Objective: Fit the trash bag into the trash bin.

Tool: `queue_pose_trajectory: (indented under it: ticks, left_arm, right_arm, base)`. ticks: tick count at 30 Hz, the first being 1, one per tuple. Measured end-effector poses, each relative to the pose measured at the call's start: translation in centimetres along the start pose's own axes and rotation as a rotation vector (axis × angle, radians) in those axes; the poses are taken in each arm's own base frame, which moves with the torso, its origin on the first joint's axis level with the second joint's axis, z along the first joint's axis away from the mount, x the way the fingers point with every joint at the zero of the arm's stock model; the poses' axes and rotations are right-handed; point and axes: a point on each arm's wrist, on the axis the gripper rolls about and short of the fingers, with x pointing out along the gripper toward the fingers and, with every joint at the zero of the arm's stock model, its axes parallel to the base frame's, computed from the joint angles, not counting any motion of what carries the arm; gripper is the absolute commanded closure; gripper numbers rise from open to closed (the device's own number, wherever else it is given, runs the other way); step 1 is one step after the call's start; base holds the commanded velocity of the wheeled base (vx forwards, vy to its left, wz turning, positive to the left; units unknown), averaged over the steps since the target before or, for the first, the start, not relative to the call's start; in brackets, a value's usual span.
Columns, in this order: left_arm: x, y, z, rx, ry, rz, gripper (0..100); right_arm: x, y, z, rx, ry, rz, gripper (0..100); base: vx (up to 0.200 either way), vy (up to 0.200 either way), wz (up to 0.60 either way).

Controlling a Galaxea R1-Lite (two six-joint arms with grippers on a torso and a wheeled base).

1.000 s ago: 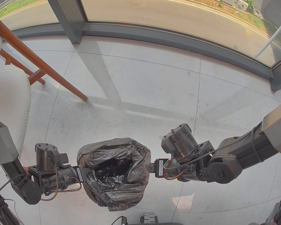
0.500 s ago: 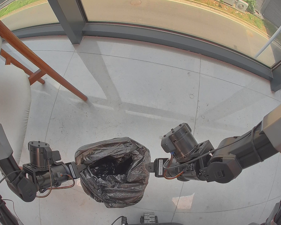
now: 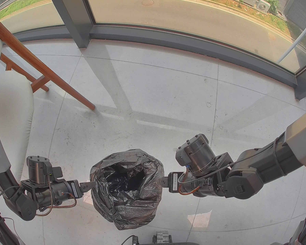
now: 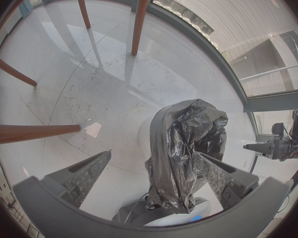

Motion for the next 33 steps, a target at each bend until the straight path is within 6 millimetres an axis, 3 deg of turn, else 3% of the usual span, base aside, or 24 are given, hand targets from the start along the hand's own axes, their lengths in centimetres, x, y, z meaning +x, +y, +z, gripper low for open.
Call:
queue_pose_trajectory:
  ticks: [12,23,33]
  left_arm:
    - [0.8,-2.4,-0.3,-0.08,0.036,-0.098,0]
    - [3.0,-2.4,-0.9,-0.116,0.093,-0.088,0]
    - [3.5,-3.0,-1.6,-0.144,0.13,-0.097,0]
  right_arm:
    - [0.2,0.0,-0.1,-0.001,0.005,-0.004,0]
    - [0.2,-0.1,-0.2,-0.001,0.008,-0.006,0]
    - [0.3,-0.1,-0.2,-0.002,0.009,-0.007,0]
  base:
    - [0.0,0.0,0.0]
    - [0.0,0.0,0.0]
    - [0.0,0.0,0.0]
